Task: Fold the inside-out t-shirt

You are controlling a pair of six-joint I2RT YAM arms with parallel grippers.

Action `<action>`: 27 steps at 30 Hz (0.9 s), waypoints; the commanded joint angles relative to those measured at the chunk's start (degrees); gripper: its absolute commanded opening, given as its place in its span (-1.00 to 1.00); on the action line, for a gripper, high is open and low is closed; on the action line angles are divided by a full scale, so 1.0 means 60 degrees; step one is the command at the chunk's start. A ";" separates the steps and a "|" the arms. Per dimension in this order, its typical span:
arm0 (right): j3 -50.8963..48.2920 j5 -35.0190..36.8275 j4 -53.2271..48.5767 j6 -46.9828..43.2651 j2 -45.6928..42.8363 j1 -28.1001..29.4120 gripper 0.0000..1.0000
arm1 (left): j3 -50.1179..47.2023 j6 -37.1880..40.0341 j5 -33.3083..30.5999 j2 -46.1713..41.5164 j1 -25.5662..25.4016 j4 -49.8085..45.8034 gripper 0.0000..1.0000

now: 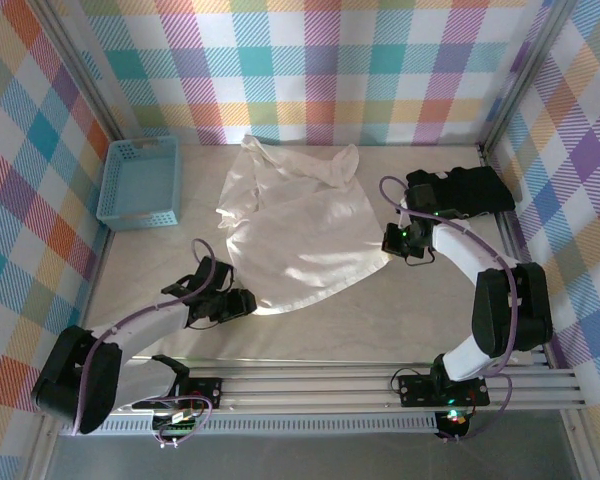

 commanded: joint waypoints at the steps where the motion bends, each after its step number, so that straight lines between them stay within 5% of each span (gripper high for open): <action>1: -0.0082 -0.0245 0.0112 0.0015 -0.0194 -0.0043 -1.00 | -0.0104 -0.0047 0.0339 0.0274 -0.0177 0.0986 -0.12; 9: -0.0104 -0.0530 0.0359 0.0149 -0.0268 -0.0043 -1.00 | -0.0112 0.0337 0.0404 0.1182 -0.0275 0.2385 -0.54; 11: -0.0057 -0.0743 0.0591 0.0256 -0.0393 -0.0038 -1.00 | -0.0148 0.0396 0.0298 0.1212 -0.0269 0.3076 -0.97; 17: 0.0782 -0.1097 0.1288 0.0859 -0.1827 -0.0453 -1.00 | 0.0723 0.0625 -0.2727 -0.1938 -0.0220 0.2114 -1.00; 21: 0.1976 -0.0714 0.1858 0.1221 -0.3414 -0.0578 -1.00 | 0.3431 0.1295 -0.4381 -0.3774 -0.0273 0.0755 -1.00; 27: 0.3971 -0.0029 0.2376 0.1364 -0.5490 -0.0571 -1.00 | 0.8485 0.2907 -0.5272 -0.3286 -0.0468 -0.0991 -1.00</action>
